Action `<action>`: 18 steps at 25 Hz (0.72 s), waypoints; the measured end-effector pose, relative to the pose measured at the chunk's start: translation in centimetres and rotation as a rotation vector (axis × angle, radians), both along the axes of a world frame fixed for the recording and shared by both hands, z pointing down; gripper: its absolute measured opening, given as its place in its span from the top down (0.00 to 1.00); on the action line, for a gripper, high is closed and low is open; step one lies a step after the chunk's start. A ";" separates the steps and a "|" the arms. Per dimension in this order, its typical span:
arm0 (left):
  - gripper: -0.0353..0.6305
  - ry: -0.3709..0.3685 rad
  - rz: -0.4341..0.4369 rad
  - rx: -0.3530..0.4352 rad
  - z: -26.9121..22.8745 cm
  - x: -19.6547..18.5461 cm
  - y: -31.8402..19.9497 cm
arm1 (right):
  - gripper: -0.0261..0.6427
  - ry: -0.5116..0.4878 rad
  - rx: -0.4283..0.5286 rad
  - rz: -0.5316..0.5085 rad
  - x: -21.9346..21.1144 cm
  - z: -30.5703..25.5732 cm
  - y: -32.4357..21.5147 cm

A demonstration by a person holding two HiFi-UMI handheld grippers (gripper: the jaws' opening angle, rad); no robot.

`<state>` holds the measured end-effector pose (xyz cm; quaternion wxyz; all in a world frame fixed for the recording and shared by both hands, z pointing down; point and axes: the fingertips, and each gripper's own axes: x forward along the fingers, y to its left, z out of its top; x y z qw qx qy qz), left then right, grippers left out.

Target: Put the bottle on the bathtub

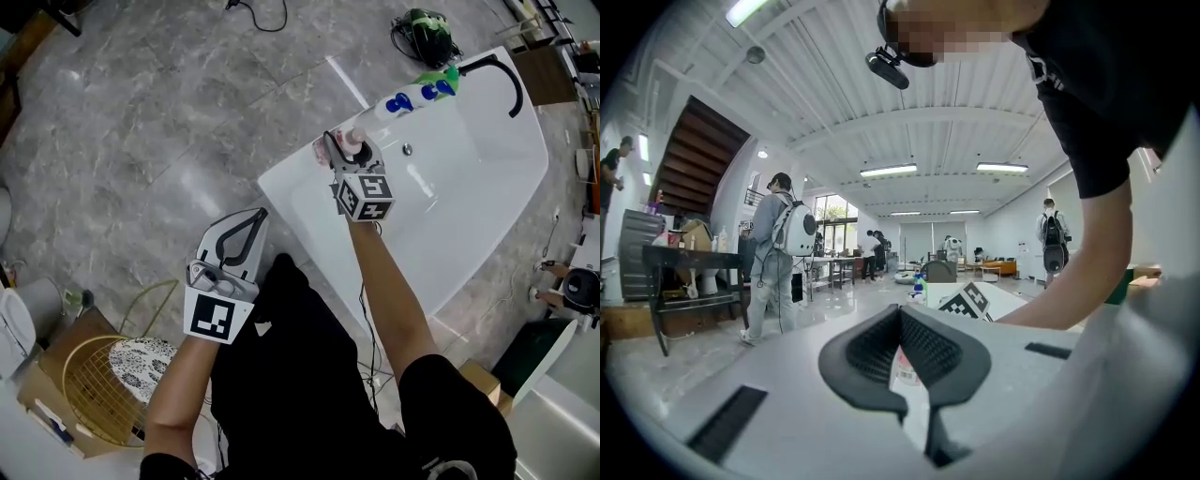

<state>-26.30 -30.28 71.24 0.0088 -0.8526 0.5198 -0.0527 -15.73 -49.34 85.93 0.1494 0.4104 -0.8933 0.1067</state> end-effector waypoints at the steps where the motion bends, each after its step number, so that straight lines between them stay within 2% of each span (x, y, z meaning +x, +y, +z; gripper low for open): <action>1: 0.93 -0.001 0.004 0.004 0.1 0.0 -0.1 | 0.62 0.001 0.001 0.002 0.0 0.3 -0.1; 11: 0.93 -0.006 0.018 0.022 0.0 0.1 -0.4 | 0.61 0.005 0.047 0.024 -0.2 0.5 0.2; 18: 0.93 -0.016 0.026 0.030 -0.8 0.0 -0.1 | 0.61 0.021 0.044 0.025 -0.2 0.7 0.9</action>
